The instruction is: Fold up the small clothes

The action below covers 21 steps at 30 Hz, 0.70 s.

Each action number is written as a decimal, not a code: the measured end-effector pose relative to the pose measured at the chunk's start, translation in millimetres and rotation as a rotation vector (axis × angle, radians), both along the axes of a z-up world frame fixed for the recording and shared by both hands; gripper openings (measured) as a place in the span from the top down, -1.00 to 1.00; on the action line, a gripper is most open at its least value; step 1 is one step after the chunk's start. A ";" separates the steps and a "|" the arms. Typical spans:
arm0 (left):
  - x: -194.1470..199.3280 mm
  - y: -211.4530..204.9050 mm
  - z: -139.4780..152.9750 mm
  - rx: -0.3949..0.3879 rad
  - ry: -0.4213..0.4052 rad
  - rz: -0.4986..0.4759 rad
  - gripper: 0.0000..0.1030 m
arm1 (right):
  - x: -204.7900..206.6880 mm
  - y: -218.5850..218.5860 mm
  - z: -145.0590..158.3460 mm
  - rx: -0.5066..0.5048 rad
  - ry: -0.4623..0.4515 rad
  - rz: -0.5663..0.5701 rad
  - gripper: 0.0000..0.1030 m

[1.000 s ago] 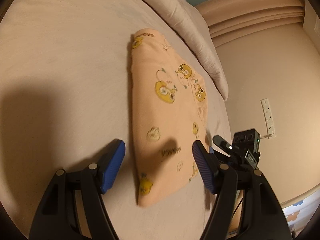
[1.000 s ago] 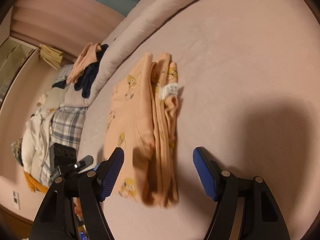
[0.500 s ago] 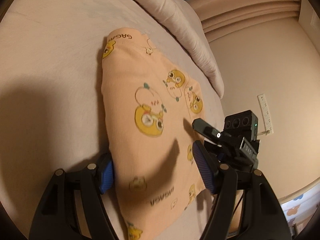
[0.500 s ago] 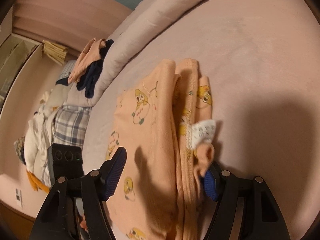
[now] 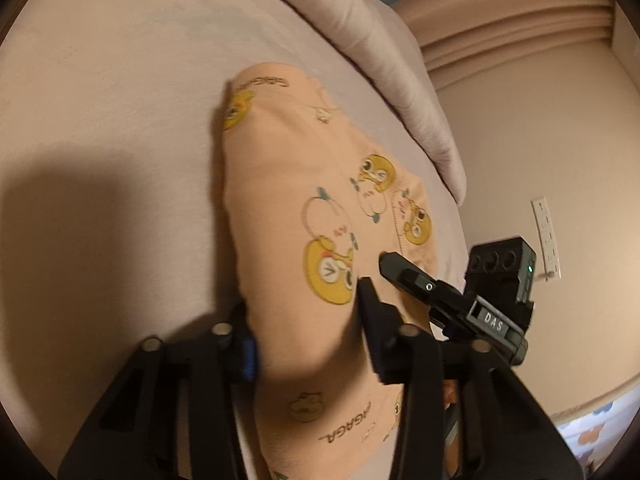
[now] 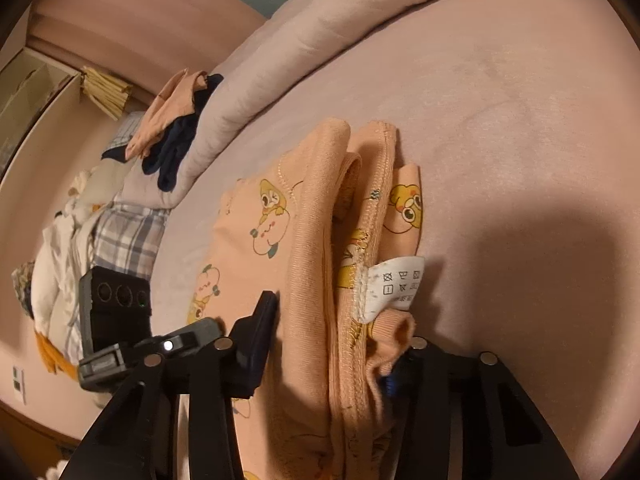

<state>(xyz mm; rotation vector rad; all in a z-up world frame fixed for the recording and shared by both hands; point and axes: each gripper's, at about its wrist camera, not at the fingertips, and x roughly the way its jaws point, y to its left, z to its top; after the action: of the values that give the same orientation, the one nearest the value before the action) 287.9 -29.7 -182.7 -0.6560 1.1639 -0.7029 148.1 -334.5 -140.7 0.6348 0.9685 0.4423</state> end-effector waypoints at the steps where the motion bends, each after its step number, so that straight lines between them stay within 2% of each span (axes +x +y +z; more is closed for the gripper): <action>1: -1.1 1.0 0.0 0.010 0.004 0.010 0.28 | -0.6 3.0 1.9 -0.021 -0.004 -0.003 0.21; 3: -1.5 -1.7 2.9 0.043 -0.004 0.017 0.33 | -3.0 11.3 6.5 -0.076 -0.018 -0.002 0.34; 6: -6.2 -6.3 10.1 0.119 -0.036 0.022 0.36 | -8.2 22.7 14.1 -0.158 -0.050 -0.007 0.44; 11: -14.9 -6.6 15.6 0.171 -0.056 0.034 0.44 | -22.6 35.3 27.7 -0.252 -0.119 -0.022 0.49; 21: -54.9 -5.3 38.3 0.286 -0.143 0.023 0.49 | -57.0 59.3 57.3 -0.288 -0.225 0.013 0.50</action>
<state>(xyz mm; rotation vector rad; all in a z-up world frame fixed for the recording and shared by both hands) 232.9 -35.0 -144.4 -0.3722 1.0963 -0.5414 91.1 -275.2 -83.4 0.3107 0.8028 0.3684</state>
